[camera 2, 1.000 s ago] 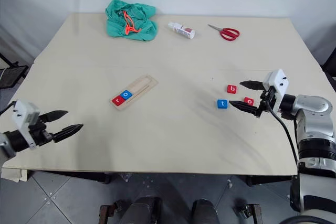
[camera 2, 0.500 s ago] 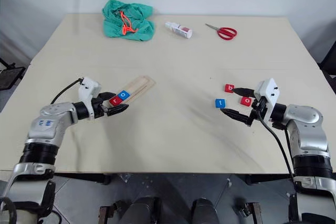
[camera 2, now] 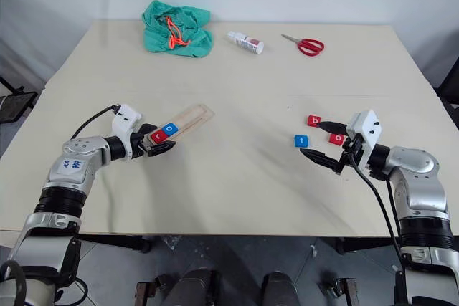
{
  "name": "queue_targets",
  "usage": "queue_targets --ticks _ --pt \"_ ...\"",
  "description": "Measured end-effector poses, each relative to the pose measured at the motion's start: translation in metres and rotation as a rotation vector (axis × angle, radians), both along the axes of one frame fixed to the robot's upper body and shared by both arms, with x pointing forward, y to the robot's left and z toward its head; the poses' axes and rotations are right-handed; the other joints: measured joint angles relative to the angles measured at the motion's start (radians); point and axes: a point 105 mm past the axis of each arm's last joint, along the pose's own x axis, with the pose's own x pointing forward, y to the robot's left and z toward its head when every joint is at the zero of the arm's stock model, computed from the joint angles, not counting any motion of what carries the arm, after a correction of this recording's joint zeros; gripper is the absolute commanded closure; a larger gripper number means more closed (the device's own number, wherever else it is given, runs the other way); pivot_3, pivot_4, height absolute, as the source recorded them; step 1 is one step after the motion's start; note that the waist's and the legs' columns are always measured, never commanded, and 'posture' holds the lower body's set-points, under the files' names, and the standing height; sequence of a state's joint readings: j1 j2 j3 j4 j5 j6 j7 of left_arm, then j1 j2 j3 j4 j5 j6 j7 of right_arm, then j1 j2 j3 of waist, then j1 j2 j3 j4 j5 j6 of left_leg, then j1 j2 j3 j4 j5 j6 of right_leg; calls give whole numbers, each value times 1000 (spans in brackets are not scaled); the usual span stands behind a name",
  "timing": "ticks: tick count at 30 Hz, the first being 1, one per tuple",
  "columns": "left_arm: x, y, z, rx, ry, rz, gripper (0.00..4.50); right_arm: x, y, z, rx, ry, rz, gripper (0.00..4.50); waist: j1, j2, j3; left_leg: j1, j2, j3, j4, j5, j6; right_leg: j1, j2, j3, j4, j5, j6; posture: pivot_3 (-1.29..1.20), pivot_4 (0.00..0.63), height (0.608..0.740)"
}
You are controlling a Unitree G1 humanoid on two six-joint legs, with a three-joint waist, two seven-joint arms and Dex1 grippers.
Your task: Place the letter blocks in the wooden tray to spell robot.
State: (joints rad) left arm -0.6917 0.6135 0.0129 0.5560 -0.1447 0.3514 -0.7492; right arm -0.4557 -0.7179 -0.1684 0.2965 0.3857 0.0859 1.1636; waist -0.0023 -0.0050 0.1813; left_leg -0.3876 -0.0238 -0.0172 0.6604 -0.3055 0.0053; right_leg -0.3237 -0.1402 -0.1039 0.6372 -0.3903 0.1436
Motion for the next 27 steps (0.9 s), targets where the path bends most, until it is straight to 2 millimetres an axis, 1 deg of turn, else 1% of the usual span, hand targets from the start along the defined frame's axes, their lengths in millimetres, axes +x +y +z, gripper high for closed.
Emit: queue_targets --ticks 1,5,7,9,10,11,12,14,15,17,21,25,27 --pt "0 0 0 -3 3 2 1101 0 0 0 1 -1 0 0 0 0 0 0 0 0 0 0 0 0 0 0 0 0 0 0 150 740" --pt "-1 0 1 -9 11 1 1109 3 -1 4 3 -7 -2 0 -1 0 0 0 0 0 0 0 0 0 0 0 0 0 0 0 150 740" --pt "-6 -1 1 -9 22 -22 1109 4 -1 6 1 -12 -1 0 -1 0 0 0 0 0 0 0 0 0 0 0 0 0 0 0 150 740" --pt "-15 -7 0 -18 29 -88 1109 3 -3 8 -8 -13 -4 0 -1 0 0 0 0 0 0 0 0 0 0 0 0 0 0 0 150 740" --pt "-21 -12 0 -22 31 -130 1109 3 -4 8 -11 -13 -4 0 -1 0 0 0 0 0 0 0 0 0 0 0 0 0 0 0 150 740" --pt "-30 -22 -2 -22 43 -207 1109 3 -5 9 -14 -12 -1 0 2 0 0 -1 0 0 0 0 0 0 -1 0 0 0 0 0 150 740" --pt "-35 -28 -3 -23 51 -243 1109 2 -5 9 -15 -10 4 0 4 0 0 -1 -1 0 0 0 0 0 -1 0 -1 0 0 0 150 740" --pt "-47 -42 -5 -21 74 -339 1109 -3 -6 8 -22 5 29 0 10 0 0 -3 -1 0 1 0 0 0 -1 0 -2 0 0 0 150 740" --pt "-52 -50 -6 -20 84 -385 1109 -6 -9 5 -35 24 36 0 16 0 0 -3 -1 0 2 0 1 1 -1 0 -2 0 0 0 150 740" --pt "-56 -57 -6 -13 94 -429 1109 -13 -13 2 -54 54 54 0 20 0 0 -3 -1 0 2 0 1 1 -1 0 -3 0 0 0 150 740" --pt "-62 -75 -9 4 107 -528 1109 -33 -18 -7 -117 119 127 0 26 0 0 -4 -1 1 2 0 1 1 0 0 -6 0 0 0 150 740" --pt "-67 -100 -8 41 90 -652 1109 -43 -15 -11 -151 144 169 0 26 0 0 -4 -1 1 2 0 1 2 0 0 -7 0 0 0 150 740" --pt "-68 -109 -8 65 71 -697 1109 -46 -13 -12 -157 144 182 0 26 0 0 -4 -1 1 2 0 1 2 1 0 -8 0 0 0 150 740"
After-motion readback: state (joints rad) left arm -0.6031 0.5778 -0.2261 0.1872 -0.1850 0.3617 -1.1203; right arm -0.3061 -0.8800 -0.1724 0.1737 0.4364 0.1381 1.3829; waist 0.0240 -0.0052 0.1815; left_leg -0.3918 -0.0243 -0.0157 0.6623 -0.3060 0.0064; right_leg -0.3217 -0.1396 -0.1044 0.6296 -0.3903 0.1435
